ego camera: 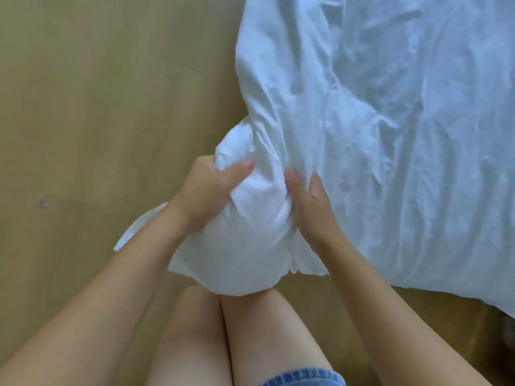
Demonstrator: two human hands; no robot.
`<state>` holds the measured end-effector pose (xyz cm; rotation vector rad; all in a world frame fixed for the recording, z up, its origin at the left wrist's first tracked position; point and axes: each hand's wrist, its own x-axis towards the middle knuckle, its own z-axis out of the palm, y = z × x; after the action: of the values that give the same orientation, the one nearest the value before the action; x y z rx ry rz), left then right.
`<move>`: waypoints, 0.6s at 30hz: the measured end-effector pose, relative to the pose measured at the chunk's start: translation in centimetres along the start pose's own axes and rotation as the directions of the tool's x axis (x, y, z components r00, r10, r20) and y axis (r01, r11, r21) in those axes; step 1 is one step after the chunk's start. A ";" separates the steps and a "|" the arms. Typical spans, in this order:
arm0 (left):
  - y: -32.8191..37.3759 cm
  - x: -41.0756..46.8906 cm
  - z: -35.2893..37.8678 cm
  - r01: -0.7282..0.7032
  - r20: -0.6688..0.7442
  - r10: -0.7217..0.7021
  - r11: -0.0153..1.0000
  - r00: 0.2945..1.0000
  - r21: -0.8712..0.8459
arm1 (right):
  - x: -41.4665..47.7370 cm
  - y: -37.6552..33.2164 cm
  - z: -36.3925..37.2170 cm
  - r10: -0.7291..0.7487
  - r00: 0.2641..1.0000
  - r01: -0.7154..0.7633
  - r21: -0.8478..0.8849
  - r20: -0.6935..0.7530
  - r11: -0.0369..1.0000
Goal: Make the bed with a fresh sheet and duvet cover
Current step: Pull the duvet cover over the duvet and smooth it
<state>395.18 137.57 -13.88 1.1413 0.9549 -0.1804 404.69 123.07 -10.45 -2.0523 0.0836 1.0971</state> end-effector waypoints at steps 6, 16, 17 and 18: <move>-8.0 3.9 -6.5 0.374 -0.487 -0.124 0.806 0.865 0.459 | 2.1 1.4 3.2 0.142 0.989 -0.141 -0.516 -0.038 0.845; -6.9 14.6 -0.9 0.289 -0.285 -0.210 0.917 0.935 0.274 | 3.8 3.6 5.1 0.148 0.989 -0.095 -0.789 -0.005 0.607; -6.3 13.9 0.8 0.254 -0.150 -0.222 0.933 0.963 0.255 | 3.9 3.2 5.1 0.134 0.991 -0.090 -0.788 -0.010 0.608; -6.4 13.2 2.3 0.287 -0.041 -0.287 0.918 0.957 0.273 | 4.0 2.8 5.0 0.103 0.995 -0.076 -0.791 -0.016 0.607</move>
<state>400.80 137.15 -27.57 1.2501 1.1202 -0.5680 402.76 125.66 -16.63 -2.8421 -0.4036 1.3860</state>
